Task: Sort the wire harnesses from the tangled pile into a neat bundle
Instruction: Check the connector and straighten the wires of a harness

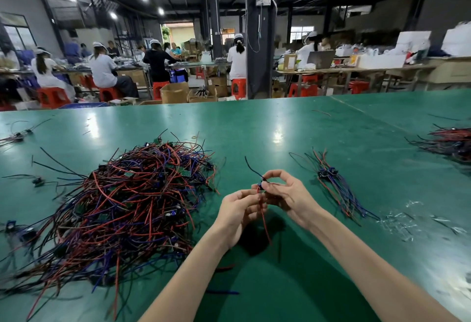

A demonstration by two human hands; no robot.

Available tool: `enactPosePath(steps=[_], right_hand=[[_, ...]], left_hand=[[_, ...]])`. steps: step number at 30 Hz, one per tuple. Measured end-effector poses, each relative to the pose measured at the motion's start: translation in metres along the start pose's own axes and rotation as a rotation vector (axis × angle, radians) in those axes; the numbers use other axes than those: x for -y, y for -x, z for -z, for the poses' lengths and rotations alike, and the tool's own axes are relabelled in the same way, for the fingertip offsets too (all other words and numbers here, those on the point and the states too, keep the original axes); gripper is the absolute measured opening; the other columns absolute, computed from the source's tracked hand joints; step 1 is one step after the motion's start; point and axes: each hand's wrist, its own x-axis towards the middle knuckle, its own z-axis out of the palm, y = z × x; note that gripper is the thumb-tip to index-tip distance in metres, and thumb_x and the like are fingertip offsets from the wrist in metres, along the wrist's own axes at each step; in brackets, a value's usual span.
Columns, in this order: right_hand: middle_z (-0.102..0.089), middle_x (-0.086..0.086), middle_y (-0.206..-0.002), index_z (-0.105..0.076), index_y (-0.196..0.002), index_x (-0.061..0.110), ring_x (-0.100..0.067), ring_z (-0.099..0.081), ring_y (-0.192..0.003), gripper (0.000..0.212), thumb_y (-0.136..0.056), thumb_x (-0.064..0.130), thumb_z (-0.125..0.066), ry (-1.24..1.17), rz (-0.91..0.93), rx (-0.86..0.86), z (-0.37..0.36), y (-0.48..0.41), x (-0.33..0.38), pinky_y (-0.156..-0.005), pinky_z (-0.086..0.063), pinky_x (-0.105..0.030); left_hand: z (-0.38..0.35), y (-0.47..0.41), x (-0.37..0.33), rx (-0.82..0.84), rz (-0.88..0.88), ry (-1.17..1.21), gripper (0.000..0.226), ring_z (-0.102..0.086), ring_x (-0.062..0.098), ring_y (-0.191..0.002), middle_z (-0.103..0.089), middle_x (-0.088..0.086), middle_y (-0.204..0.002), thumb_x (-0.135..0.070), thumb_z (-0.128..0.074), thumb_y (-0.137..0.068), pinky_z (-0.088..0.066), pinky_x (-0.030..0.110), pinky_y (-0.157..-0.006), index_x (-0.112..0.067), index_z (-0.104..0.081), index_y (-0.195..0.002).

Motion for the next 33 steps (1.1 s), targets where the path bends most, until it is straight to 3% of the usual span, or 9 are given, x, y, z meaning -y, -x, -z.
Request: enactPosePath(steps=[4, 8, 11, 18, 22, 30, 33], right_hand=[[-0.066, -0.01, -0.079, -0.058, -0.085, 0.01, -0.017, -0.059, -0.056, 0.009, -0.086, 0.001, -0.058, -0.136, -0.048, -0.046, 0.003, -0.002, -0.001, -0.06, -0.052, -0.027], [-0.062, -0.005, -0.061, -0.057, -0.082, 0.007, -0.012, -0.054, -0.047, 0.009, -0.088, 0.0, -0.056, -0.202, -0.106, -0.109, 0.005, -0.004, -0.001, -0.05, -0.048, -0.023], [-0.06, -0.004, -0.059, -0.054, -0.08, 0.006, -0.012, -0.052, -0.046, 0.011, -0.091, 0.002, -0.053, -0.237, -0.159, -0.094, 0.006, -0.004, -0.002, -0.05, -0.049, -0.024], [-0.061, -0.004, -0.063, -0.056, -0.077, 0.007, -0.013, -0.055, -0.054, 0.01, -0.087, 0.008, -0.057, -0.12, -0.14, -0.004, 0.006, -0.002, -0.009, -0.066, -0.045, -0.032], [-0.062, -0.004, -0.066, -0.058, -0.075, 0.009, -0.012, -0.053, -0.053, 0.008, -0.078, 0.014, -0.063, -0.087, -0.117, -0.015, 0.005, -0.001, -0.006, -0.059, -0.045, -0.026], [-0.057, -0.004, -0.066, -0.054, -0.077, 0.008, -0.01, -0.05, -0.053, 0.017, -0.094, 0.005, -0.052, -0.006, -0.074, -0.117, 0.0, -0.001, -0.003, -0.052, -0.047, -0.019], [-0.057, -0.003, -0.064, -0.055, -0.077, 0.008, -0.008, -0.052, -0.051, 0.017, -0.093, 0.002, -0.053, 0.034, -0.047, -0.102, -0.001, 0.0, -0.002, -0.052, -0.047, -0.018]], left_hand=[[0.003, 0.003, -0.003, 0.062, 0.026, 0.032, 0.017, -0.058, 0.009, -0.046, -0.064, 0.007, -0.064, 0.012, -0.045, -0.091, -0.051, 0.018, -0.048, 0.001, -0.059, -0.088], [0.005, 0.007, -0.009, 0.143, 0.12, -0.018, 0.02, -0.041, 0.005, -0.038, -0.056, 0.004, -0.058, 0.012, -0.041, -0.091, -0.03, 0.014, -0.033, 0.0, -0.056, -0.086], [0.007, 0.006, -0.01, 0.155, 0.152, -0.013, 0.021, -0.031, 0.003, -0.036, -0.05, 0.006, -0.063, 0.011, -0.037, -0.092, -0.02, 0.012, -0.031, -0.002, -0.052, -0.085], [0.006, 0.007, -0.005, 0.175, 0.079, -0.044, 0.011, -0.031, 0.002, -0.038, -0.055, -0.003, -0.057, -0.009, -0.049, -0.097, -0.022, 0.012, -0.031, -0.006, -0.051, -0.086], [0.007, 0.007, -0.006, 0.174, 0.043, -0.079, 0.009, -0.028, 0.001, -0.037, -0.054, -0.002, -0.063, -0.01, -0.051, -0.096, -0.021, 0.012, -0.031, -0.005, -0.053, -0.089], [0.007, 0.007, -0.007, 0.156, 0.007, -0.092, 0.007, -0.025, 0.0, -0.034, -0.058, 0.0, -0.061, -0.006, -0.054, -0.094, -0.016, 0.011, -0.031, -0.007, -0.058, -0.089], [0.007, 0.006, -0.008, 0.12, 0.026, -0.094, 0.016, -0.026, 0.002, -0.037, -0.057, 0.001, -0.064, -0.018, -0.051, -0.097, -0.016, 0.011, -0.032, -0.01, -0.059, -0.085]])
